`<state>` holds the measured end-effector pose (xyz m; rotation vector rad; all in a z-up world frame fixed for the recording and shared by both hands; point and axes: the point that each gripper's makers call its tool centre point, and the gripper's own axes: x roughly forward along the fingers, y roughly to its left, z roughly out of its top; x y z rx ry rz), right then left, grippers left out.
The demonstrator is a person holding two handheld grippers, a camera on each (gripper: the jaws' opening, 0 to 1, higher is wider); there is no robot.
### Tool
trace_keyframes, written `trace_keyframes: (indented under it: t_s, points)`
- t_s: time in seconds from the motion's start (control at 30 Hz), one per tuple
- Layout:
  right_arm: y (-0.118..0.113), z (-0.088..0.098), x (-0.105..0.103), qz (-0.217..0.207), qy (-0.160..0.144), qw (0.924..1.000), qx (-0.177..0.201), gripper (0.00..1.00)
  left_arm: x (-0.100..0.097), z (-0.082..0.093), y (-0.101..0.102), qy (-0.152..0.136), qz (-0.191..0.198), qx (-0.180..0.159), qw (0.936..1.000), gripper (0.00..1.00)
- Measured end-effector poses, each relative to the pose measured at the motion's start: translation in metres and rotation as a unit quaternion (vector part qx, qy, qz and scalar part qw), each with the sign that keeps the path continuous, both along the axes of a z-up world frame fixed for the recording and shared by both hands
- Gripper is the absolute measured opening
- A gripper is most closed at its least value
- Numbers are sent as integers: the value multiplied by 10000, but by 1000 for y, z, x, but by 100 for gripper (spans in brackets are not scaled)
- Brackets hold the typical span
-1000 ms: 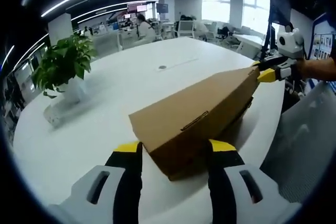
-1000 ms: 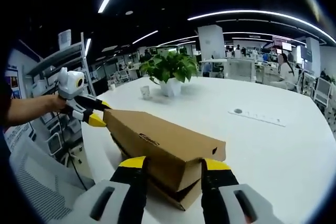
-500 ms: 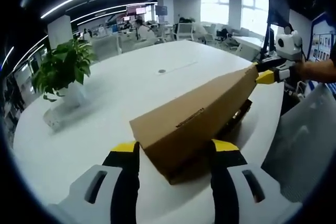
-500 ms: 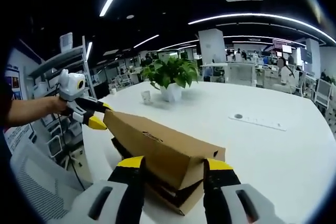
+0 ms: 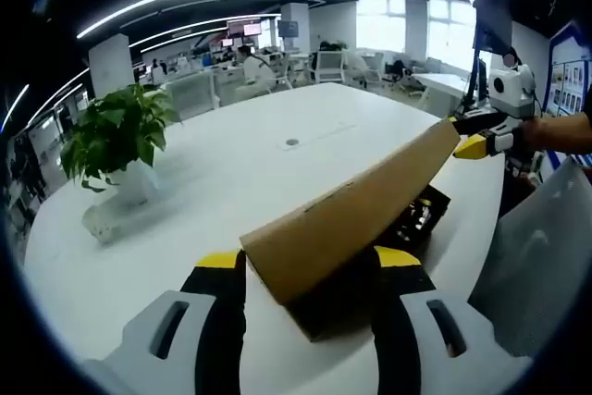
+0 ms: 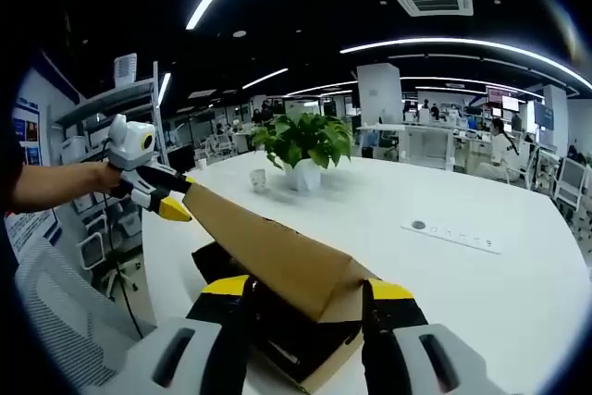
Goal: Operate the shoe box by opening the lid, removing the specified soft item, and placing it in the target area until the item is outside and the box remains undamaged.
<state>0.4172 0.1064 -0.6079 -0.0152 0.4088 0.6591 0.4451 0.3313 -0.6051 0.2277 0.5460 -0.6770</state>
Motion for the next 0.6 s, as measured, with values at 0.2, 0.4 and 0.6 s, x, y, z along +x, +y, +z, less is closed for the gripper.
trace_keyframes:
  t_s: [0.2,0.4,0.6]
  points:
    - [-2,5,8,-46,-122,9999,-41,42,6,5,0,-90,44,-34,9999,52]
    - [-6,9,17,-146,-206,9997,-45,38,16,11,0,-201,121,-69,9997,48]
    - [-10,12,28,-265,-310,9991,-100,31,24,14,2,-302,183,-58,9994,44]
